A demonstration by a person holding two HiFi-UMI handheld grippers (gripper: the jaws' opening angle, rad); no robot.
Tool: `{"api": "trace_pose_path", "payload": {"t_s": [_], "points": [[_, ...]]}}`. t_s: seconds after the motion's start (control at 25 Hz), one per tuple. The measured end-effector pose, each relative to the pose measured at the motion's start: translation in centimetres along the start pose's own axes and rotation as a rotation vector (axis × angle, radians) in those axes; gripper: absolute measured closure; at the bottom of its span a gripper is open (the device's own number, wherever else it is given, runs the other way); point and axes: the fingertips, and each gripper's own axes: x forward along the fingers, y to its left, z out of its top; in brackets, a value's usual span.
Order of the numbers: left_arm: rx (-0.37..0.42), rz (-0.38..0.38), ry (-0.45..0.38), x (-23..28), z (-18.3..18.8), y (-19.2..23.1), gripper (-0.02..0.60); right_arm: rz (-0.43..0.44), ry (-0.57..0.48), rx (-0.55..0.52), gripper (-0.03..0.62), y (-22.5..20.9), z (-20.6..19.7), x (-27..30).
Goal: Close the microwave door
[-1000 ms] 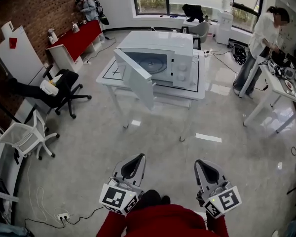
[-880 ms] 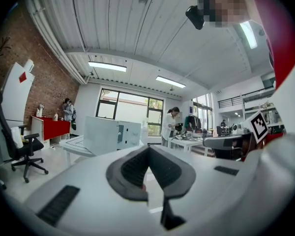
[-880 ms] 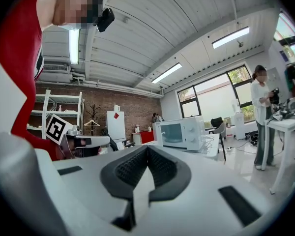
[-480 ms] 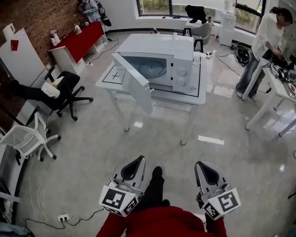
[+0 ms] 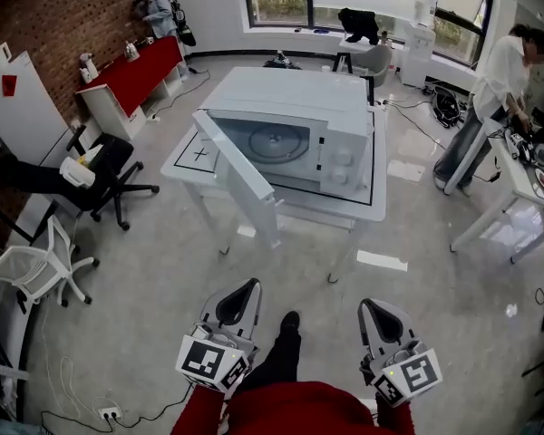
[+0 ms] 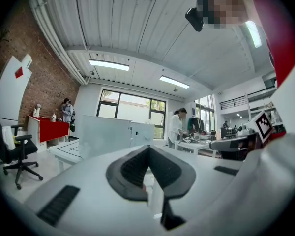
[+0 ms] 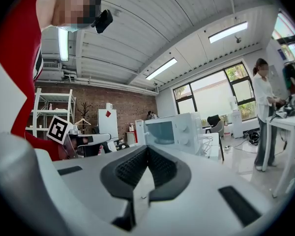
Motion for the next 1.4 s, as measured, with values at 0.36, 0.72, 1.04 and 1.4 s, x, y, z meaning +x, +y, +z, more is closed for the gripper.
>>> {"api": "trace_pose_path", "payload": {"t_s": [0.36,0.72,1.04,1.4], "points": [[0.014,-0.038,0.051,6.6,0.2,3.5,0.572,0.001,-0.032,0.001,0.582,-4.0,3.0,7.5],[-0.034,-0.043,0.090,7.4,-0.7,4.9,0.556,0.022,-0.007,0.016,0.582,-5.2,2.8,10.5],[0.022,-0.028,0.159,8.9,-0.6,5.3,0.284,0.018,0.003,0.018,0.582,-6.0,3.2,12.2],[-0.024,-0.094,0.178,10.7,-0.4,5.8,0.282,-0.016,0.003,0.025,0.582,-6.9,3.3,13.1]]}}
